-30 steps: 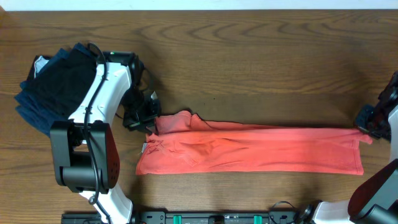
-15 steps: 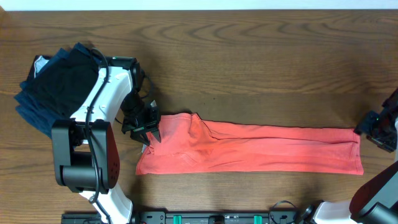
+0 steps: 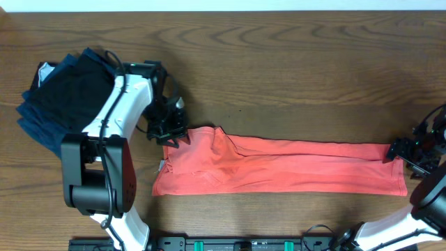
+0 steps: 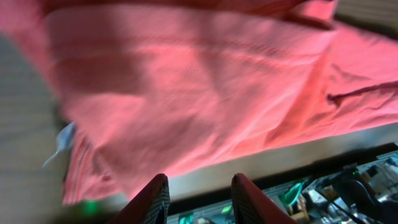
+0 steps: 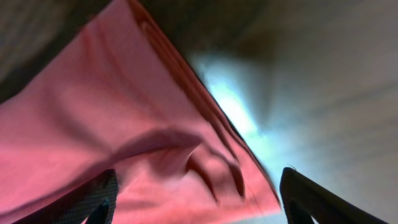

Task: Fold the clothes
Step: 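Release the folded strip and lift both grippers away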

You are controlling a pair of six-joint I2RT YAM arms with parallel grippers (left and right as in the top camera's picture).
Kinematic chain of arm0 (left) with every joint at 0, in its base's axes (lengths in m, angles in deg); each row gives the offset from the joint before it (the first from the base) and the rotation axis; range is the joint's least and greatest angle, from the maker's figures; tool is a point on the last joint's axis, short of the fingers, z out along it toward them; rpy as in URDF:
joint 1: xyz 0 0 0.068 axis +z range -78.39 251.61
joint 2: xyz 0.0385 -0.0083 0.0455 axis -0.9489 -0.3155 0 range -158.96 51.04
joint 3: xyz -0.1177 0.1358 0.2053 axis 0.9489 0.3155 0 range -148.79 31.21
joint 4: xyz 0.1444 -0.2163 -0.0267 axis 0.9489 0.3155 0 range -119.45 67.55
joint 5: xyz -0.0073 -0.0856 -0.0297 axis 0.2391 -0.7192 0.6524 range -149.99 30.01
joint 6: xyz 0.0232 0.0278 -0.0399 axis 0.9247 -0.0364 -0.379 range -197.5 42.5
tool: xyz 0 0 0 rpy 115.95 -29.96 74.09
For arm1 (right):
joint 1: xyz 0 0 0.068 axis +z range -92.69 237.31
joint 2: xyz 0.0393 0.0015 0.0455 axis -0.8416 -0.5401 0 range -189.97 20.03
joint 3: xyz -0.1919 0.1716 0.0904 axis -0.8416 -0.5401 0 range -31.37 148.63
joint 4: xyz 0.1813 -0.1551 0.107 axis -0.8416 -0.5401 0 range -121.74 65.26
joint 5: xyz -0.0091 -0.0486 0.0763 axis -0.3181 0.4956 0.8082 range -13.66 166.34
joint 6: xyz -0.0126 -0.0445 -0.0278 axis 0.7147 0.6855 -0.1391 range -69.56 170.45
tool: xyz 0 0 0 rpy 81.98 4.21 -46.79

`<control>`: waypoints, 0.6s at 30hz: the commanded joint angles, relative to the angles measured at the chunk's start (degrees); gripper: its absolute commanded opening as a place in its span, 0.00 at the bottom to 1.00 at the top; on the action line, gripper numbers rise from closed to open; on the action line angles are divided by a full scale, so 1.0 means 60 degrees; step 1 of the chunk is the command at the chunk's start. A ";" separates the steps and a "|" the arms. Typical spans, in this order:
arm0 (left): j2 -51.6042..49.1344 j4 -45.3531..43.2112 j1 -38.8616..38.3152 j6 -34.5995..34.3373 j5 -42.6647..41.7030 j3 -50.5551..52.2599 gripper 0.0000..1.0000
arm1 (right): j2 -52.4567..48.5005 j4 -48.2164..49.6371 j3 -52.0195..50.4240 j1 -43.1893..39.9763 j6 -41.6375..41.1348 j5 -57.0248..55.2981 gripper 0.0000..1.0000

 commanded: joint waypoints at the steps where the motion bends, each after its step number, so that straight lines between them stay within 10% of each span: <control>1: 0.0011 -0.0310 -0.0452 0.0084 -0.0215 -0.0084 0.36 | -0.0379 0.0124 -0.0047 -0.0069 0.0408 0.0204 0.82; 8: 0.0007 -0.0838 -0.1246 -0.0521 0.0189 0.0382 0.42 | -0.0645 0.0306 -0.0047 -0.0073 0.0423 0.0251 0.74; 13: 0.0015 -0.0809 -0.1275 -0.0561 0.0441 0.0554 0.39 | -0.0641 0.0681 -0.0044 -0.0073 0.0616 0.1002 0.27; 18: 0.0437 -0.0667 -0.0772 -0.0532 0.0732 0.0342 0.38 | -0.0634 0.0750 0.0262 -0.0182 0.0590 0.0951 0.06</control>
